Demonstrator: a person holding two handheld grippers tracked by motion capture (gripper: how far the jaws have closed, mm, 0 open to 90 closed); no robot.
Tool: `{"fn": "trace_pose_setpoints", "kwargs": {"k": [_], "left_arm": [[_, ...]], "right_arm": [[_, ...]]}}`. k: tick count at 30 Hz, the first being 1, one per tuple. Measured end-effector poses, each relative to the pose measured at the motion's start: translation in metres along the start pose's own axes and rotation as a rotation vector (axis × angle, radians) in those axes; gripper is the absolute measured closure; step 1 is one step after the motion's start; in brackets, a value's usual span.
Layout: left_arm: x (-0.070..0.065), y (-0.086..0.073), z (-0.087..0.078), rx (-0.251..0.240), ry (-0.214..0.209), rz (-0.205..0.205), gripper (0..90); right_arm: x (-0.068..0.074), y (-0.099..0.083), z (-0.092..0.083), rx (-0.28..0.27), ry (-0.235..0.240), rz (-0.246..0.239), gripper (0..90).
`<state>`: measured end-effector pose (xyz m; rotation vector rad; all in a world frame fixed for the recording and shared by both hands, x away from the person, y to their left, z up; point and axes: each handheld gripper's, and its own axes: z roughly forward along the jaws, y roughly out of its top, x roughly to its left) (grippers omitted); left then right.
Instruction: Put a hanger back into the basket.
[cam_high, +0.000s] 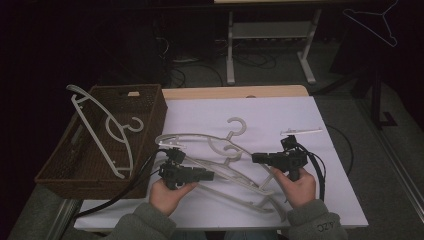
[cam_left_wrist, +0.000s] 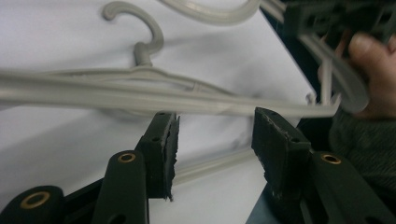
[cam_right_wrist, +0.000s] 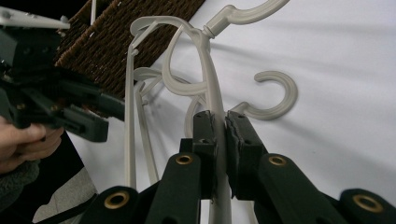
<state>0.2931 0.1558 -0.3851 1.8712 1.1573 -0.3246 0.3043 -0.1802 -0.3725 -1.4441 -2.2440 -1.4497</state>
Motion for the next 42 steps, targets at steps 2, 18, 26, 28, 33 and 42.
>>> {"fn": "trace_pose_setpoints", "kwargs": {"k": [2,18,26,28,33,42], "left_arm": [[0.002,0.001,0.0,-0.008,0.004,-0.01,50.3],[0.007,0.012,-0.008,-0.096,0.003,-0.047,57.3],[0.009,0.015,-0.012,-0.123,0.005,-0.052,60.2],[0.009,0.016,-0.013,-0.129,0.0,-0.054,61.6],[0.01,0.019,-0.016,-0.144,-0.011,-0.045,66.6],[0.012,0.022,-0.02,-0.167,-0.043,-0.06,76.9]], "right_arm": [[0.001,-0.001,0.0,-0.015,-0.004,-0.001,82.2],[0.01,-0.007,-0.002,-0.048,-0.02,-0.02,82.0],[0.016,-0.011,0.001,-0.039,-0.04,-0.048,81.9],[0.016,-0.012,0.002,-0.036,-0.042,-0.045,81.9],[0.018,-0.014,0.003,-0.028,-0.045,-0.048,81.8],[0.02,-0.018,0.006,-0.007,-0.047,-0.052,81.9]]}}
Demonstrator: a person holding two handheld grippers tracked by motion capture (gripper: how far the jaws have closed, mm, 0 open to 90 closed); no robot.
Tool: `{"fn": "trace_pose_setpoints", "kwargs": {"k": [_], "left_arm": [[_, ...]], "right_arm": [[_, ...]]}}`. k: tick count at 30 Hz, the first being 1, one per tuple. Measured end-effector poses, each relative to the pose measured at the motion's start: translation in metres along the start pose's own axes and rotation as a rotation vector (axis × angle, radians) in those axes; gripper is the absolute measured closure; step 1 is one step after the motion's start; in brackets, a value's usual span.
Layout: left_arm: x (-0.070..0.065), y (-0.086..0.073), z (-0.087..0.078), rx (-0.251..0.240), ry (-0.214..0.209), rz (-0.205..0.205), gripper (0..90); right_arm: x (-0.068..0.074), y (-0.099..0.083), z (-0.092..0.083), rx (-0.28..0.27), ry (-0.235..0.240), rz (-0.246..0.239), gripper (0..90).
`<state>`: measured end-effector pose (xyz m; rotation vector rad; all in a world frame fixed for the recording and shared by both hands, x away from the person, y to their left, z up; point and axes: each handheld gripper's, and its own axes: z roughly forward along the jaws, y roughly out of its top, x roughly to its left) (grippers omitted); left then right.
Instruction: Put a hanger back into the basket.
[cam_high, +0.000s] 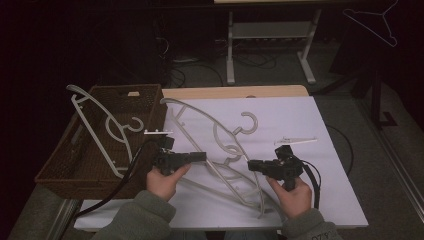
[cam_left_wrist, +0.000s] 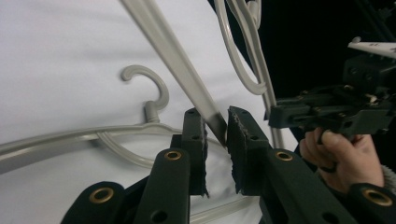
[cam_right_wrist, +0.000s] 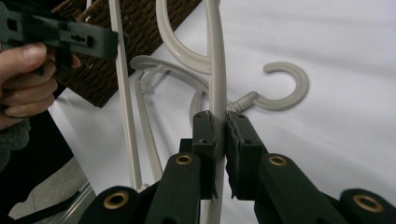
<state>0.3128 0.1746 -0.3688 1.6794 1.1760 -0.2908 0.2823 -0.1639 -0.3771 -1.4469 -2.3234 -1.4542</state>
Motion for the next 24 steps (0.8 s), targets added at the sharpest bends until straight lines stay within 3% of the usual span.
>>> {"fn": "trace_pose_setpoints", "kwargs": {"k": [16,24], "left_arm": [[0.0031,0.0031,0.0012,-0.016,-0.041,-0.033,77.2],[0.0036,0.0063,-0.0028,-0.028,-0.1,-0.047,81.2]], "right_arm": [[0.0006,-0.0036,0.0048,0.013,0.022,0.014,81.8],[0.001,-0.0041,0.0064,0.025,0.034,0.014,81.6]]}}
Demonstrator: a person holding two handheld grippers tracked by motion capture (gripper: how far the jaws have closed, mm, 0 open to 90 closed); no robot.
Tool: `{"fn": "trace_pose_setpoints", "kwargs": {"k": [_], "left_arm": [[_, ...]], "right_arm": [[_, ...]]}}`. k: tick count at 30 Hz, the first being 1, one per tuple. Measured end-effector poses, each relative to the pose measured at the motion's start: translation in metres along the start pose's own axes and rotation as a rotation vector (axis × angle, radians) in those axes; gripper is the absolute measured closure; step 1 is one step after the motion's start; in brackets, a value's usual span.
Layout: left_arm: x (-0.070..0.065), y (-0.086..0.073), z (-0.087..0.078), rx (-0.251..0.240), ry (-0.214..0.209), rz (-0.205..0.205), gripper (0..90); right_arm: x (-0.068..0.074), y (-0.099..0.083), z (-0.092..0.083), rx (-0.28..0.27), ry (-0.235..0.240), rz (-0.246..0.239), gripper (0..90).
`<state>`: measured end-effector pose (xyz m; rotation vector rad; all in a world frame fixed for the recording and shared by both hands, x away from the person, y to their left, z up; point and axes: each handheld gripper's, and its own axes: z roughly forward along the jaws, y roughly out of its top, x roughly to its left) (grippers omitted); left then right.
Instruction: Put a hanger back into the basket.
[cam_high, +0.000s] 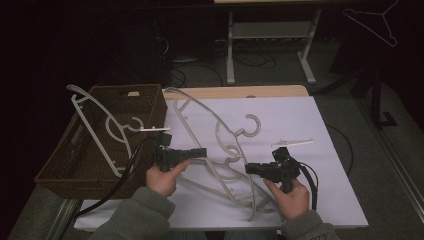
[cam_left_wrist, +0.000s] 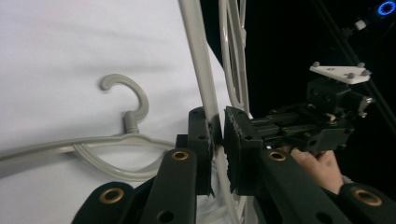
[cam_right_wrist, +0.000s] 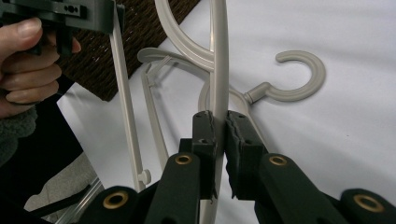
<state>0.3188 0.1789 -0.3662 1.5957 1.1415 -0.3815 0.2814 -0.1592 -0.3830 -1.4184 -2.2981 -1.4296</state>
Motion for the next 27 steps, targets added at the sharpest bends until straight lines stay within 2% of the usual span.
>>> {"fn": "trace_pose_setpoints", "kwargs": {"k": [7,11,16,20,25,27], "left_arm": [[0.0,0.003,-0.004,-0.007,-0.064,-0.023,84.4],[0.001,0.004,-0.005,-0.001,-0.078,-0.027,84.9],[0.003,0.005,-0.005,0.01,-0.101,-0.038,85.0],[0.003,0.007,-0.005,0.015,-0.139,-0.051,85.1],[0.006,0.007,-0.004,0.027,-0.127,-0.047,85.3],[0.006,0.007,-0.004,0.026,-0.116,-0.045,85.1]], "right_arm": [[0.001,0.0,0.002,0.01,0.023,-0.001,81.2],[0.0,-0.001,0.006,0.021,0.039,0.001,80.8],[0.0,-0.002,0.013,0.046,0.038,-0.017,78.8],[0.0,-0.002,0.016,0.058,0.035,-0.038,76.2],[-0.001,-0.002,0.022,0.087,0.038,-0.042,76.5],[-0.002,-0.002,0.022,0.084,0.038,-0.029,77.4]]}}
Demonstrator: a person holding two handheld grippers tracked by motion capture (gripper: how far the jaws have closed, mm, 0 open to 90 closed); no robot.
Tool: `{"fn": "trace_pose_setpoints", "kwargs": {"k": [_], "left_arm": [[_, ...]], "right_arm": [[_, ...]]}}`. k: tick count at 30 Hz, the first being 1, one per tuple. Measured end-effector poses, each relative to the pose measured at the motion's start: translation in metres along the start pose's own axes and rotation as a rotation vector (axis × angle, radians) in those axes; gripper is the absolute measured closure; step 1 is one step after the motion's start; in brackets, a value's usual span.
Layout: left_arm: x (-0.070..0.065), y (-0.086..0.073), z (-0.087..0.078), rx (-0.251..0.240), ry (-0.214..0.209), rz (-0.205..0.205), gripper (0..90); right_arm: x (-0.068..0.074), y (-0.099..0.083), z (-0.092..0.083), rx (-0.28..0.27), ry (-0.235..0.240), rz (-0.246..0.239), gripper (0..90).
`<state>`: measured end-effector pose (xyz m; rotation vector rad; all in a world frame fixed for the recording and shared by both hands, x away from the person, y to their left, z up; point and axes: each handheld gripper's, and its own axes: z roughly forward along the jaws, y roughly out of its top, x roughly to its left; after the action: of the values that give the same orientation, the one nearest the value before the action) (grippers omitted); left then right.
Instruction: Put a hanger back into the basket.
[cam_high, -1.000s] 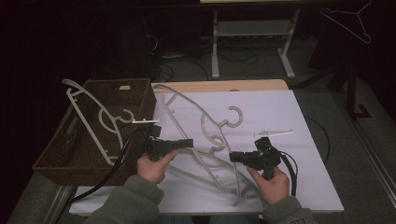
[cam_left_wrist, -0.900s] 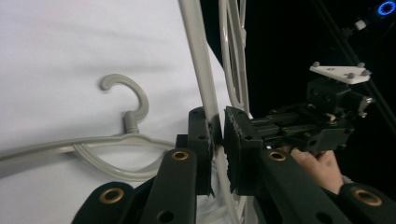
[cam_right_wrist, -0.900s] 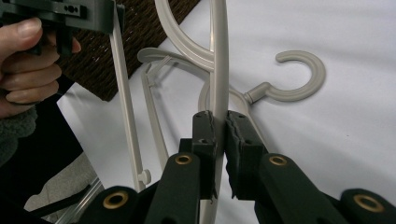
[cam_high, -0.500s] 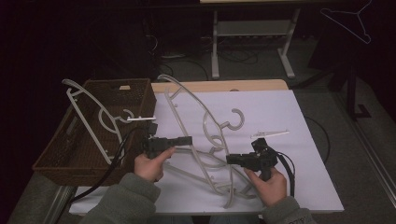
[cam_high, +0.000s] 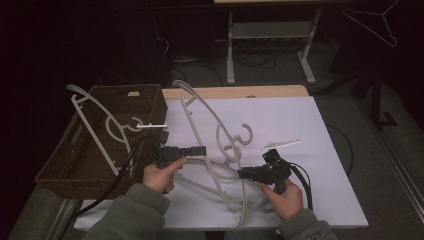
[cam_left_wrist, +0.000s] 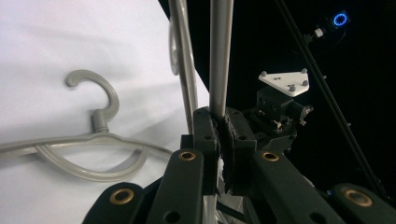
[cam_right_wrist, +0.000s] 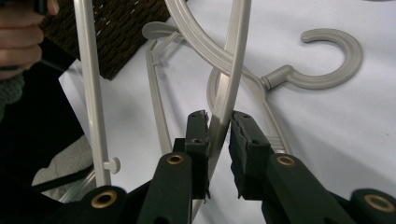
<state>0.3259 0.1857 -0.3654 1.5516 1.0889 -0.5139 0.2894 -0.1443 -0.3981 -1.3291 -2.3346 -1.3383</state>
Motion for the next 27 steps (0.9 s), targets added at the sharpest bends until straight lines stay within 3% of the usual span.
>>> {"fn": "trace_pose_setpoints", "kwargs": {"k": [2,4,6,12,18,27], "left_arm": [[-0.002,-0.001,-0.001,-0.009,0.051,0.011,84.8],[-0.001,0.0,-0.002,-0.01,0.07,0.011,84.4],[-0.002,0.0,-0.002,-0.014,0.082,0.003,84.7],[-0.001,0.0,-0.002,-0.011,0.052,0.011,84.9],[-0.004,0.003,-0.005,-0.007,-0.035,-0.004,85.8],[-0.008,0.009,-0.014,-0.015,-0.046,0.003,85.9]], "right_arm": [[-0.002,0.0,-0.002,-0.002,0.016,0.015,79.5],[-0.003,-0.001,-0.004,-0.028,0.055,0.03,80.6],[-0.001,0.0,-0.006,-0.029,0.045,0.024,80.6],[-0.001,0.0,-0.004,-0.019,0.055,0.028,80.4],[0.003,0.0,-0.002,-0.016,0.066,0.006,75.6],[0.004,0.001,-0.002,-0.036,0.093,-0.011,67.6]]}}
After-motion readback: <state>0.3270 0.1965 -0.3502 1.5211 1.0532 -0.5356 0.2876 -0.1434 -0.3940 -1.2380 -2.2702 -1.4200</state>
